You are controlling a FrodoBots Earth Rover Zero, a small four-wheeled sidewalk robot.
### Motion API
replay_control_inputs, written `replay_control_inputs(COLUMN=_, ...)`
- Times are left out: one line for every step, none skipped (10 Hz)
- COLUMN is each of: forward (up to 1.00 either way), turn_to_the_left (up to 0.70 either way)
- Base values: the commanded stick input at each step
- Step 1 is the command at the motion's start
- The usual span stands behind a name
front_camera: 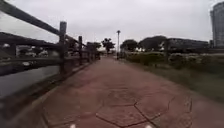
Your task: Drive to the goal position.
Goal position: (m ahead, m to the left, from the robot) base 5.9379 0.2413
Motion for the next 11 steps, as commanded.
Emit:
replay_control_inputs(forward=1.0, turn_to_the_left=0.0)
replay_control_inputs(forward=1.0, turn_to_the_left=0.0)
replay_control_inputs(forward=1.0, turn_to_the_left=0.0)
replay_control_inputs(forward=1.0, turn_to_the_left=0.0)
replay_control_inputs(forward=1.0, turn_to_the_left=0.0)
replay_control_inputs(forward=1.0, turn_to_the_left=0.0)
replay_control_inputs(forward=1.0, turn_to_the_left=0.0)
replay_control_inputs(forward=1.0, turn_to_the_left=0.0)
replay_control_inputs(forward=1.0, turn_to_the_left=0.0)
replay_control_inputs(forward=1.0, turn_to_the_left=0.0)
replay_control_inputs(forward=1.0, turn_to_the_left=0.0)
